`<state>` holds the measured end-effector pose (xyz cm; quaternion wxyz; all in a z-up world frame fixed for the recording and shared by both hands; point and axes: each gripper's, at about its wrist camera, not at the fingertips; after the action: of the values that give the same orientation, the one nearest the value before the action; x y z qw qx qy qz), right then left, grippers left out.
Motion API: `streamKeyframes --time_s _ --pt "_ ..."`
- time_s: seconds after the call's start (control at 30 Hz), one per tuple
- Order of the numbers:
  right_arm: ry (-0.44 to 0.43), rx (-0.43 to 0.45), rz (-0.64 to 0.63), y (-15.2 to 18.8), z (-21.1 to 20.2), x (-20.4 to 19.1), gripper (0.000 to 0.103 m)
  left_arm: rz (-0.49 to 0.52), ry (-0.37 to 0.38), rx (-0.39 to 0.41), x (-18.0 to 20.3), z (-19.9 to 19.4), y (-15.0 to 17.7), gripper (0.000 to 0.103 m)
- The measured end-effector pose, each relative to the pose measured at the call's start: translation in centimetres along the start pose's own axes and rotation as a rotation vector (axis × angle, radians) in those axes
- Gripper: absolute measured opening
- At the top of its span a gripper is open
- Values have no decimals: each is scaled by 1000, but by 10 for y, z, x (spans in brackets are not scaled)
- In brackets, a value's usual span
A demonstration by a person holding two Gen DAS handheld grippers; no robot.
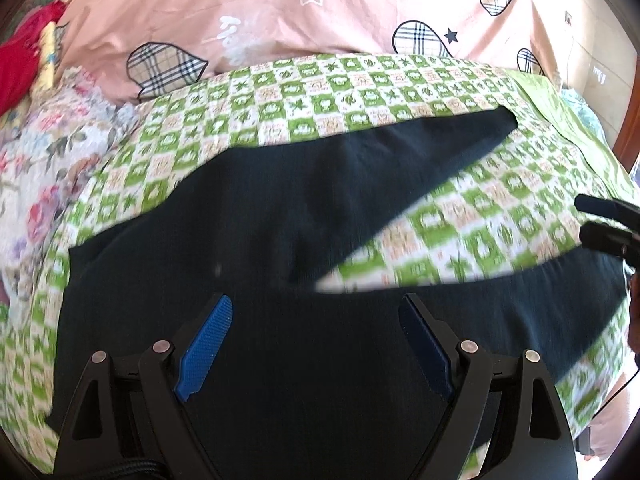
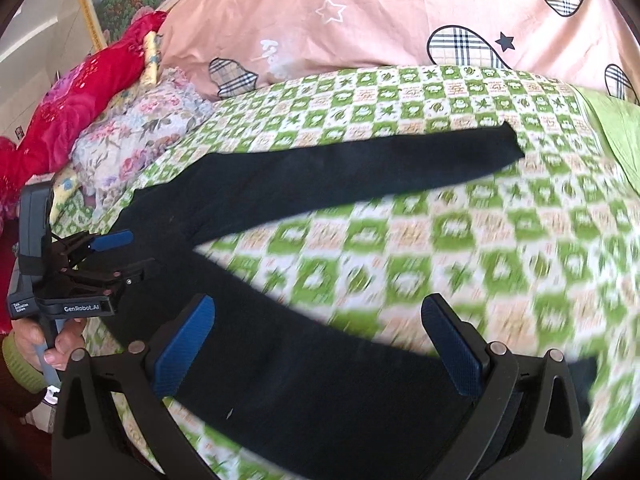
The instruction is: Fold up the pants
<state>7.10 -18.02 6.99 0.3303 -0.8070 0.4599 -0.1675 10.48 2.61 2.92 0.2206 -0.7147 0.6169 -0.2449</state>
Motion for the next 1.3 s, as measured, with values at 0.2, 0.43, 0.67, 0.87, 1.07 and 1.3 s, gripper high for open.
streamKeyframes --time_s 0.2,0.43,0.67,0.87,1.07,1.3 --pt "7 -16 22 -47 12 58 103 30 28 -29 2 30 -52 86" --pt "19 -49 86 -102 40 141 103 95 58 -80 9 70 -105 86" --pt "24 -168 120 -132 91 204 100 156 85 -150 16 120 -142 86" --pt "-54 -298 198 -128 144 239 74 187 98 -256 16 170 -163 86" --pt "-82 -361 135 -121 161 228 24 223 131 -339 27 190 -157 75" --pt "-61 -258 13 -115 131 207 12 249 157 -305 40 166 -149 10"
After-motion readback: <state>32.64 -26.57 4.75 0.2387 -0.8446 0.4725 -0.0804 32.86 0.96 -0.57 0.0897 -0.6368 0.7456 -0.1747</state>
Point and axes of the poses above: each gripper's, at about its wrist camera, not at the fingertips, and z roughly the way its jaws point, x to its right, y to its underside, and after that the axes turned 13 degrees about -z, right-handed
